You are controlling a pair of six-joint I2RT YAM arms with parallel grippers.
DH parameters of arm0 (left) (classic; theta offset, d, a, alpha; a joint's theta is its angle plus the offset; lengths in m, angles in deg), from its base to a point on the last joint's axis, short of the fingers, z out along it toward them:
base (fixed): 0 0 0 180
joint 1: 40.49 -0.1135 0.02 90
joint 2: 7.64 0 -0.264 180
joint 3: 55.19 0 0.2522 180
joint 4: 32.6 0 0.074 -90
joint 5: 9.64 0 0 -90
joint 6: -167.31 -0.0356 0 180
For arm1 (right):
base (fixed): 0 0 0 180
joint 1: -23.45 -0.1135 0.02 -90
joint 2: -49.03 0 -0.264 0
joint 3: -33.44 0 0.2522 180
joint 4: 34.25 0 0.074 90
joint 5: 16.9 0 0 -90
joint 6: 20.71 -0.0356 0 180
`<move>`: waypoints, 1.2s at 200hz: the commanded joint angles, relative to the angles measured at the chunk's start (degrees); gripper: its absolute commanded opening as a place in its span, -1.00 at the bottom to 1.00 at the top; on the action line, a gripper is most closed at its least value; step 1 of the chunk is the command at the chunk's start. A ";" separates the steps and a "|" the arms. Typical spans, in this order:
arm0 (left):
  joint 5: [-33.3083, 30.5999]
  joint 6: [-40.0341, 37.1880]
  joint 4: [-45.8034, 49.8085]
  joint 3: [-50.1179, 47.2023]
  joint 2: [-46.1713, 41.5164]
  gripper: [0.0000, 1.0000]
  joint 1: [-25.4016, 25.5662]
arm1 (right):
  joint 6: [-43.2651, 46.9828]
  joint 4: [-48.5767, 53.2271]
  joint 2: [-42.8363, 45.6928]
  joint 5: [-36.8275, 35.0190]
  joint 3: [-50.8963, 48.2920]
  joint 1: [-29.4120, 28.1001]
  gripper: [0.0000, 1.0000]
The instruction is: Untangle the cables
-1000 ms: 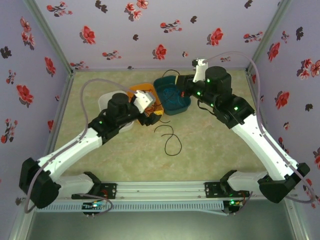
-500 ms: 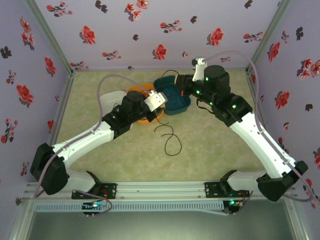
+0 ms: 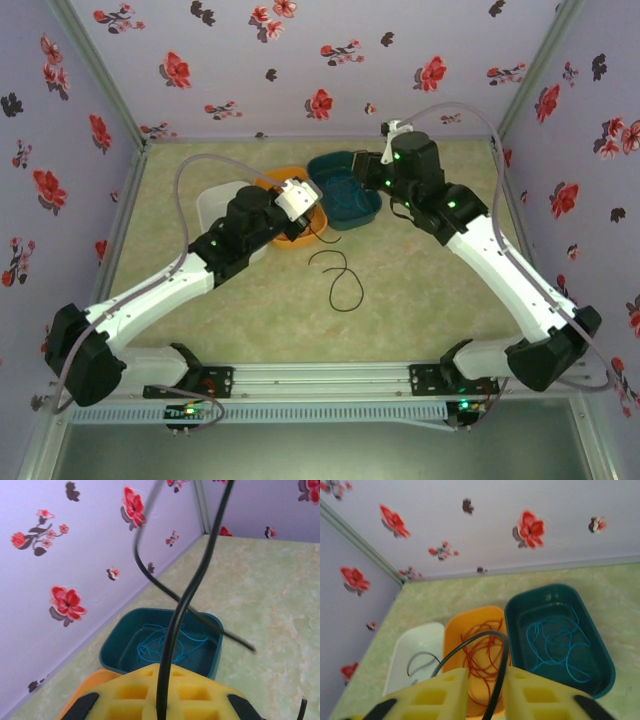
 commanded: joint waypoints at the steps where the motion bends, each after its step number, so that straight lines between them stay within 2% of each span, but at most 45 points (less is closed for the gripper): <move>1: -3.39 1.95 -3.17 -0.92 -2.96 -1.00 -0.61 | -0.54 2.41 -1.22 3.06 -1.15 0.35 -0.36; 57: -5.79 4.78 -1.38 -1.90 -8.19 -1.00 -4.25 | -5.25 -2.96 -2.27 8.14 -6.89 0.35 -0.26; 94: -8.91 5.93 0.48 -2.96 -10.54 -1.00 -7.06 | -9.25 -6.30 -5.09 12.52 -9.25 0.35 -0.27; 129: -14.16 5.28 3.97 -2.92 -11.17 -1.00 -10.15 | -8.10 -3.92 -3.87 7.93 -9.44 0.36 -0.20; 178: -15.63 4.15 9.23 -2.93 -9.22 -1.00 -16.61 | -4.33 -0.77 2.07 -0.61 -10.47 0.44 0.09; 222: -15.69 4.48 9.80 -3.67 -5.08 -1.00 -20.20 | -1.54 2.69 6.26 -6.91 -10.55 0.61 0.49; 240: -15.75 5.95 11.34 -3.06 -3.01 -1.00 -20.84 | -0.96 3.09 7.82 -9.02 -10.64 0.70 0.98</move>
